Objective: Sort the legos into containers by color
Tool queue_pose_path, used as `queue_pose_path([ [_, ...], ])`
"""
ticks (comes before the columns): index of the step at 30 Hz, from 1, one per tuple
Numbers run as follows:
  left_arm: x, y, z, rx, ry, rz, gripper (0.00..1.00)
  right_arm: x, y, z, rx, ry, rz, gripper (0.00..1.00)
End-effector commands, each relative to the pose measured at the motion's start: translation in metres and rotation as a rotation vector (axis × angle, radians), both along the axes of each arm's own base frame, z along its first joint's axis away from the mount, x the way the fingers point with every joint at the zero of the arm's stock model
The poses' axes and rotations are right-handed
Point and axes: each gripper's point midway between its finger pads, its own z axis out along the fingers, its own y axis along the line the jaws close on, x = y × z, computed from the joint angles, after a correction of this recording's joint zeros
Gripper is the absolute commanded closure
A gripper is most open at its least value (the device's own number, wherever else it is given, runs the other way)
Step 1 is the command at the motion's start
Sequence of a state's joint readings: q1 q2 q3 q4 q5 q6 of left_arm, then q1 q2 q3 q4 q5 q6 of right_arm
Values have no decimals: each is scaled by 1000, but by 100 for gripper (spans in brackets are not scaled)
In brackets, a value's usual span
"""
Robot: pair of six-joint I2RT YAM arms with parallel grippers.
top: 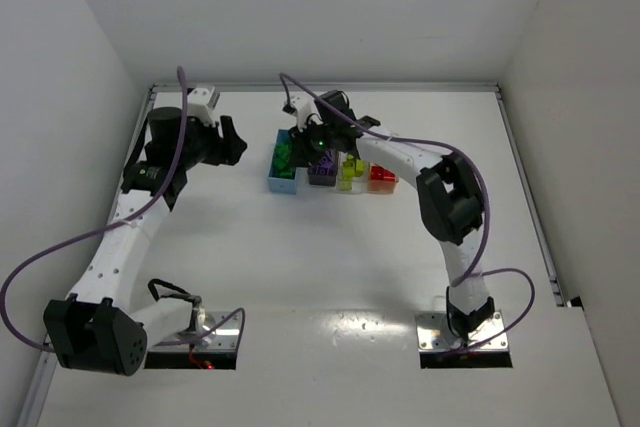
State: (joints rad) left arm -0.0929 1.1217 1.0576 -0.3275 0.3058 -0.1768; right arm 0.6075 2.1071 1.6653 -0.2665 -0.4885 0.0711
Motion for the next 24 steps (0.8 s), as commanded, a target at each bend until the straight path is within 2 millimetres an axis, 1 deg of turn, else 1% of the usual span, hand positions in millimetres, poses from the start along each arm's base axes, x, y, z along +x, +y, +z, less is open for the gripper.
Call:
queue_pose_path([
  [1, -15, 15, -13, 49, 28, 24, 32, 24, 1, 13, 70, 25, -54, 100],
  [2, -15, 18, -18, 56, 39, 37, 31, 27, 2, 12, 68, 27, -54, 100],
  [3, -17, 18, -15, 55, 27, 38, 31, 28, 3, 10, 63, 35, -55, 98],
  [4, -16, 20, -15, 59, 26, 47, 29, 29, 4, -2, 48, 57, -56, 94],
  [5, -17, 22, -19, 64, 35, 57, 25, 34, 2, -1, 52, 61, -58, 88],
  [6, -17, 22, -19, 65, 35, 57, 23, 34, 2, -1, 52, 61, -58, 79],
  [7, -16, 25, -19, 64, 36, 68, 22, 31, 4, -7, 56, 78, -43, 72],
  [8, -17, 23, -23, 60, 45, 56, 22, 31, 4, -7, 56, 79, -43, 65],
  [9, -17, 23, -23, 60, 45, 56, 22, 31, 6, -5, 68, 76, -32, 61],
  [10, -18, 23, -27, 61, 54, 56, 22, 29, 7, -4, 73, 80, -23, 59],
  [11, -19, 22, -27, 57, 54, 48, 22, 29, 8, -2, 84, 76, -15, 58],
  [12, -18, 25, -27, 57, 55, 57, 22, 28, 10, 0, 96, 81, -13, 56],
  [13, -18, 25, -27, 57, 55, 57, 20, 28, 10, 0, 96, 81, -13, 52],
  [15, -17, 25, -30, 57, 64, 57, 20, 29, 12, 5, 106, 75, -5, 50],
  [16, -17, 25, -30, 57, 64, 57, 20, 29, 12, 13, 113, 64, -4, 50],
  [18, -19, 23, -34, 54, 73, 48, 20, 24, 11, 20, 122, 62, 5, 49],
  [19, -19, 23, -34, 54, 73, 48, 20, 23, 10, 40, 144, 40, 2, 47],
  [20, -19, 23, -34, 54, 73, 48, 20, 18, 8, 47, 150, 45, -4, 47],
  [21, -20, 24, -38, 55, 84, 48, 19, 16, 8, 64, 179, 16, -7, 47],
  [22, -21, 24, -43, 56, 94, 48, 19, 14, -2, 69, 182, 26, -42, 45],
  [23, -22, 24, -40, 55, 85, 48, 19, 17, -17, 107, 208, -48, -96, 39],
  [24, -24, 24, -47, 66, 95, 42, 19, 19, -28, 120, 208, -80, -133, 37],
])
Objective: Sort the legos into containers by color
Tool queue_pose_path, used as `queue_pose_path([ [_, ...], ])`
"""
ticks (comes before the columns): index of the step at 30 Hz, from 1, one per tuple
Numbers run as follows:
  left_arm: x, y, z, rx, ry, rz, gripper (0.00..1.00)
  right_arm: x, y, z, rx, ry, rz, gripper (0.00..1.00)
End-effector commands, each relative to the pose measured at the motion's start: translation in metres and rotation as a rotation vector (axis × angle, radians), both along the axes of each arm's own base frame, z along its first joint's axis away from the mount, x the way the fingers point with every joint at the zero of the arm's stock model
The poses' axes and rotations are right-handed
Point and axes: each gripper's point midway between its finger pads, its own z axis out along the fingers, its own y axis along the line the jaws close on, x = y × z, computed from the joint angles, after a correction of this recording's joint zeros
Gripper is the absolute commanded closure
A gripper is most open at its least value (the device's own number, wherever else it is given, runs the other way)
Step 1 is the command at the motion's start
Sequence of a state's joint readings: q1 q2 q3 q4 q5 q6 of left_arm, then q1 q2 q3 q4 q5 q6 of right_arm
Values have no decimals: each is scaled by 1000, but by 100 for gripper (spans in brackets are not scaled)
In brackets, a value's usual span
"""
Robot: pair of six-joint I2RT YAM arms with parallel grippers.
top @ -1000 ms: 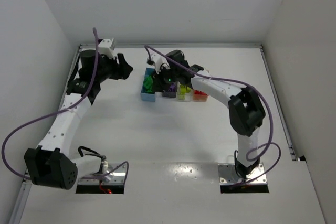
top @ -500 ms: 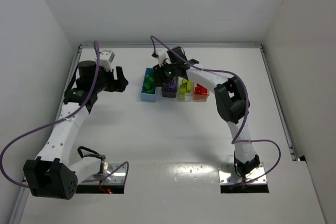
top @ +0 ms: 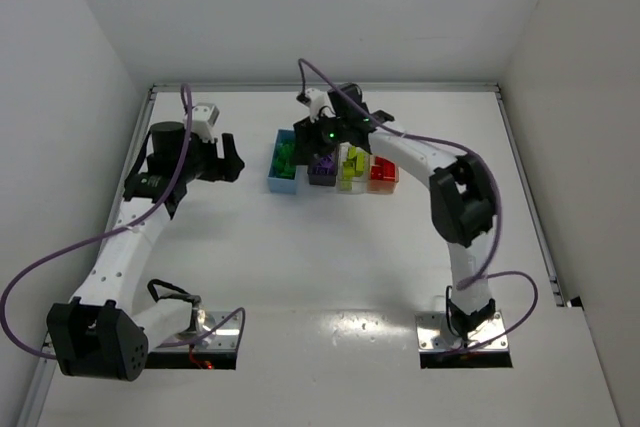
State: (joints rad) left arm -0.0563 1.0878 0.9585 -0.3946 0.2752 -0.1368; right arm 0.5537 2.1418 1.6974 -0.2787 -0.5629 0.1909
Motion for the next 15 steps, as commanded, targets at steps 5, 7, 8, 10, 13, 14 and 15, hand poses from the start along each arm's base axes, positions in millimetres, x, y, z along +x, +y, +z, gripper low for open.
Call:
queue_pose_path([
  [5, -6, 1, -17, 27, 1, -42, 19, 24, -130, 145, 21, -291, -362, 28],
  [7, -6, 2, -27, 46, 21, -54, 18, 21, -182, 135, -57, -280, -442, 28],
  [8, -5, 2, -31, 60, 27, -63, 18, 19, -200, 130, -87, -276, -474, 28],
  [10, -6, 3, -41, 71, 42, -70, 18, 1, -252, 105, -156, -266, -554, 27],
  [13, -2, 8, -41, 85, 23, -59, 18, -20, -278, 76, -209, -236, -585, 27],
  [14, -1, 8, -40, 85, 14, -59, 18, -30, -284, 68, -216, -223, -594, 27],
  [15, 0, 9, -40, 90, 14, -51, 16, -32, -290, 66, -225, -219, -612, 27],
])
